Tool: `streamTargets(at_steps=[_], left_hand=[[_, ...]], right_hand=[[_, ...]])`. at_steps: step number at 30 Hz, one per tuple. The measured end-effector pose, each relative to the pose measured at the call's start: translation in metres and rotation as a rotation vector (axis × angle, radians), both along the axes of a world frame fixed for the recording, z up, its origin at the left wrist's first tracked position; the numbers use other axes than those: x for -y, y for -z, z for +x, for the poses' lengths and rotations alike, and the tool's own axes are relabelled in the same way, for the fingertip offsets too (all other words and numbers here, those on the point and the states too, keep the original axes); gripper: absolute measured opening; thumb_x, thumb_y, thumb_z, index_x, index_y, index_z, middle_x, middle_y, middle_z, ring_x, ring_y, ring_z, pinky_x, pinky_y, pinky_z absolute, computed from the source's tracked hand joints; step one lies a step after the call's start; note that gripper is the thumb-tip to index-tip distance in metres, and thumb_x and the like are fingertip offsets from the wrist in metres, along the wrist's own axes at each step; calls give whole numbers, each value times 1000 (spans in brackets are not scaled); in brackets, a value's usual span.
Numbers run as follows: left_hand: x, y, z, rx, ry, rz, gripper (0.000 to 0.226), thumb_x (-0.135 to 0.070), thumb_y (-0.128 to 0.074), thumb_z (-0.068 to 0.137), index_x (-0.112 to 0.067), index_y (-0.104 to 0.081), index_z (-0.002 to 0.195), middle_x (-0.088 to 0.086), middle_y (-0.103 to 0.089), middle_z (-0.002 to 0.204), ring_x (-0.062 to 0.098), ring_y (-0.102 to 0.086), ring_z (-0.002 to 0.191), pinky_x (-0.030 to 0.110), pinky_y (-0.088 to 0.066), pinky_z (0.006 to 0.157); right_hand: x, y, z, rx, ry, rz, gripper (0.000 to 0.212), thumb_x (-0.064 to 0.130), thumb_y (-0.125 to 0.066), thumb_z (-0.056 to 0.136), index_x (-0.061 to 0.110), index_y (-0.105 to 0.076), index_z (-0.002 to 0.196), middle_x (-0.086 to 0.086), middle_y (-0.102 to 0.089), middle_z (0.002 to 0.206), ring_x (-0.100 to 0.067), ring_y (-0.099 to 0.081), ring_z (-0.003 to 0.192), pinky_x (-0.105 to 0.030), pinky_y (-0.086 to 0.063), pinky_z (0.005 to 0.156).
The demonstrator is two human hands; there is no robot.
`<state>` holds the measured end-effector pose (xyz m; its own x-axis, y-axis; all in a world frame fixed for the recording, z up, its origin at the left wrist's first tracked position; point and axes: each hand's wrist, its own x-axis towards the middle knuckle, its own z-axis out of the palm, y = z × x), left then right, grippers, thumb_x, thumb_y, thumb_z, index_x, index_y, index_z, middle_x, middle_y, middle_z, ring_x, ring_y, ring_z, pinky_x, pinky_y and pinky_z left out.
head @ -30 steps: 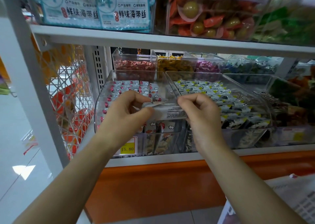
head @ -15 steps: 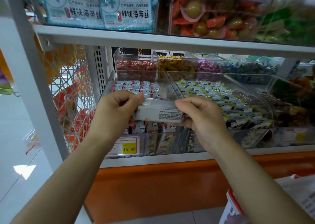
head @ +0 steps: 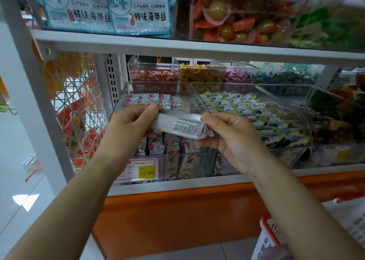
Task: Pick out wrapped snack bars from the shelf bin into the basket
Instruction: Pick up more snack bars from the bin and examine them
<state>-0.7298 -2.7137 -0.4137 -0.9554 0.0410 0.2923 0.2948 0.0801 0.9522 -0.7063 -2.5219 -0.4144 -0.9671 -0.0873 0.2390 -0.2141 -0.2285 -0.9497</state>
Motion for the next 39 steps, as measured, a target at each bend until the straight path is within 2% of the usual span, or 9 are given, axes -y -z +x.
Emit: streamTargets(at_steps=[4, 16, 23, 27, 29, 32, 35, 37, 39], left_hand=[[2, -2, 1, 67, 111, 22, 17, -16, -54, 90, -13, -71, 92, 0, -72, 93, 14, -69, 84, 16, -54, 68], [3, -6, 6, -30, 43, -51, 19, -18, -58, 87, -17, -69, 72, -3, -61, 49, 7, -58, 46, 16, -51, 49], [-3, -5, 7, -44, 150, -121, 20, -18, -56, 90, -20, -68, 105, -6, -72, 86, 6, -67, 76, 10, -50, 66], [-5, -2, 5, -136, 20, -252, 21, -12, -59, 89, -16, -66, 108, -2, -70, 81, 0, -63, 66, 8, -47, 59], [-5, -1, 4, -148, -45, -262, 12, -13, -54, 92, -16, -66, 96, 3, -66, 72, 2, -60, 57, 12, -48, 56], [-9, 1, 4, -185, -68, -301, 14, -16, -52, 94, -13, -66, 94, 9, -63, 65, 3, -56, 50, 20, -49, 54], [-15, 2, 1, -204, -71, -339, 24, -24, -52, 94, -15, -64, 112, 15, -66, 78, 9, -56, 62, 23, -47, 56], [-17, 1, -11, -195, -134, -366, 37, -28, -50, 95, -17, -53, 130, 4, -66, 107, 8, -59, 86, 15, -46, 71], [-19, -5, -27, -212, -178, -484, 40, -24, -46, 98, -16, -47, 136, 4, -59, 127, 4, -55, 84, 2, -39, 66]], right_hand=[[-5, 4, -2, 18, 174, -16, 17, 22, -64, 73, 8, -72, 76, -9, -72, 77, -18, -68, 70, -25, -56, 56], [-7, 5, -1, 0, 148, -90, 21, 14, -57, 82, 14, -74, 70, -4, -72, 72, -13, -68, 67, -22, -53, 52], [-5, 9, -4, 23, 289, -101, 23, 16, -55, 90, 9, -70, 74, -3, -72, 72, -13, -69, 69, -22, -56, 58], [1, 8, -3, -8, 122, -144, 36, 28, -61, 77, 8, -66, 106, -9, -71, 98, -17, -69, 90, -26, -57, 76], [5, 10, -2, -56, 139, 53, 50, 21, -63, 79, 11, -54, 127, -12, -61, 114, -15, -69, 93, -28, -55, 83], [10, 12, -1, -137, 291, 289, 44, 13, -58, 90, 18, -49, 132, -3, -60, 111, -12, -69, 81, -24, -57, 71], [4, 8, -4, -137, 407, 178, 27, 11, -57, 90, 14, -59, 118, -4, -66, 99, -9, -69, 75, -25, -59, 63], [-7, 4, -10, -99, 503, 79, 21, 9, -59, 89, 11, -61, 110, -6, -66, 96, -12, -68, 75, -22, -57, 62], [-17, 0, -21, -61, 565, 18, 25, 8, -59, 89, 2, -59, 113, -10, -65, 96, -20, -67, 78, -22, -57, 63]])
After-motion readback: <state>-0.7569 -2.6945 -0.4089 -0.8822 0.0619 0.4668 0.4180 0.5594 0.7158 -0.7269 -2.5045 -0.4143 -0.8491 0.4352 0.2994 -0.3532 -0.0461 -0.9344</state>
